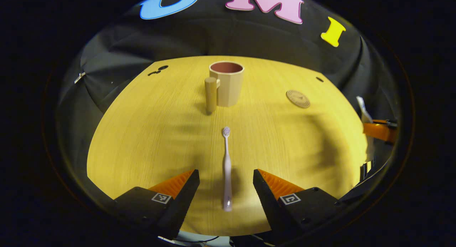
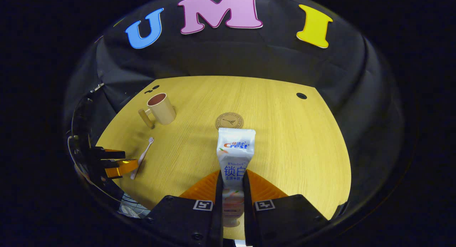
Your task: Put the toothbrush and toothpaste on the desktop into the cup, then pick up the cup and place it on the coaster on the desktop.
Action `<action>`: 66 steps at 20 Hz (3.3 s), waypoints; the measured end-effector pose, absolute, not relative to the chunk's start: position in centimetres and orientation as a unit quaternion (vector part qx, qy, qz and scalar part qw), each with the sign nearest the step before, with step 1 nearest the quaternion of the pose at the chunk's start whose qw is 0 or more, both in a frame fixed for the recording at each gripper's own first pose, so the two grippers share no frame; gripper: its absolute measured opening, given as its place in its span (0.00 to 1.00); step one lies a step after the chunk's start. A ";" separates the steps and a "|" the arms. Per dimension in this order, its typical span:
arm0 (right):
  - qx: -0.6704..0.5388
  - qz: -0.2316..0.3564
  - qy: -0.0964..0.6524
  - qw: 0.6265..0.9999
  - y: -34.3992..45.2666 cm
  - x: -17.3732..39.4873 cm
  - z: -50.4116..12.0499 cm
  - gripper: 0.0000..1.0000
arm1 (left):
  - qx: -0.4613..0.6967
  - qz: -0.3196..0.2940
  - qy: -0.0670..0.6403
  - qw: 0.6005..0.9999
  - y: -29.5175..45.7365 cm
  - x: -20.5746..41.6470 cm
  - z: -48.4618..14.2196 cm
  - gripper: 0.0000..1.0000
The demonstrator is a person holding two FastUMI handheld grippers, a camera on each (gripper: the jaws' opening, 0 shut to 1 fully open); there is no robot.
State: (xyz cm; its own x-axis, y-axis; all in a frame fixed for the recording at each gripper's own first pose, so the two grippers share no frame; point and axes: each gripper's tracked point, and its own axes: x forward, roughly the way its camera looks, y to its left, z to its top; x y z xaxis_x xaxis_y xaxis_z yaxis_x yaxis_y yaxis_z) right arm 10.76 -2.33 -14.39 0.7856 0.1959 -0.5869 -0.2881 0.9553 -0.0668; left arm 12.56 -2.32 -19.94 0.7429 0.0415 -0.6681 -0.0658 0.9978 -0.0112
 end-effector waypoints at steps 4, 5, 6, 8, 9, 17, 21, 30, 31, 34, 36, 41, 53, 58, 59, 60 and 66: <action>-0.064 0.112 0.295 0.947 -4.3 9.9 -13.8 0.27 | -0.008 0.037 0.395 0.918 -2.0 13.3 -21.9 0.93; -0.062 0.109 0.295 0.947 -4.7 9.8 -13.8 0.27 | -0.004 0.037 0.403 0.914 -2.1 13.4 -22.2 0.92; -0.065 0.107 0.293 0.948 -5.0 9.7 -13.8 0.27 | -0.002 0.033 0.412 0.911 -2.3 13.6 -22.5 0.91; -0.079 0.106 0.285 0.949 -5.4 9.8 -13.6 0.27 | -0.005 0.027 0.422 0.906 -2.5 13.9 -23.0 0.88; -0.084 0.109 0.279 0.951 -5.3 9.8 -13.2 0.28 | -0.004 0.026 0.424 0.905 -2.5 14.0 -22.8 0.84; -0.089 0.156 0.243 0.953 -2.1 10.9 -10.2 0.28 | 0.002 0.018 0.465 0.885 -2.8 14.3 -23.1 0.28; -0.098 0.181 0.229 0.951 0.0 12.2 -8.7 0.27 | -0.001 0.016 0.463 0.886 -2.7 14.3 -22.9 0.09; -0.118 0.238 0.169 0.949 7.3 17.4 -3.3 0.27 | -0.041 0.021 0.415 0.909 -2.2 13.8 -20.9 0.07; -0.119 0.244 0.161 0.949 8.6 17.9 -2.5 0.27 | -0.050 0.019 0.403 0.914 -2.1 13.7 -20.0 0.06; -0.116 0.265 0.140 0.947 12.7 19.5 -0.9 0.27 | -0.072 0.016 0.375 0.924 -2.0 13.0 -17.9 0.07; -0.106 0.287 0.119 0.945 16.3 20.3 0.4 0.27 | -0.090 0.019 0.361 0.928 -1.7 12.2 -16.5 0.06; -0.097 0.332 0.068 0.936 24.1 21.9 2.3 0.27 | -0.103 0.031 0.325 0.939 -0.2 10.0 -12.9 0.06; -0.061 0.352 0.042 0.933 33.8 27.8 -3.6 0.27 | -0.132 0.067 0.231 0.962 3.7 6.5 -2.0 0.06; -0.074 0.355 0.072 0.929 34.3 28.7 -8.5 0.27 | -0.153 0.077 0.221 0.960 3.8 6.1 -2.7 0.06; -0.078 0.358 0.073 0.928 34.3 28.7 -9.0 0.28 | -0.154 0.077 0.220 0.960 3.8 6.1 -2.9 0.06; -0.081 0.359 0.069 0.927 34.3 28.6 -9.2 0.29 | -0.155 0.077 0.219 0.960 3.8 6.1 -3.1 0.06; -0.076 0.358 0.066 0.928 34.5 29.5 -10.1 0.31 | -0.152 0.077 0.221 0.960 3.2 6.5 -4.0 0.06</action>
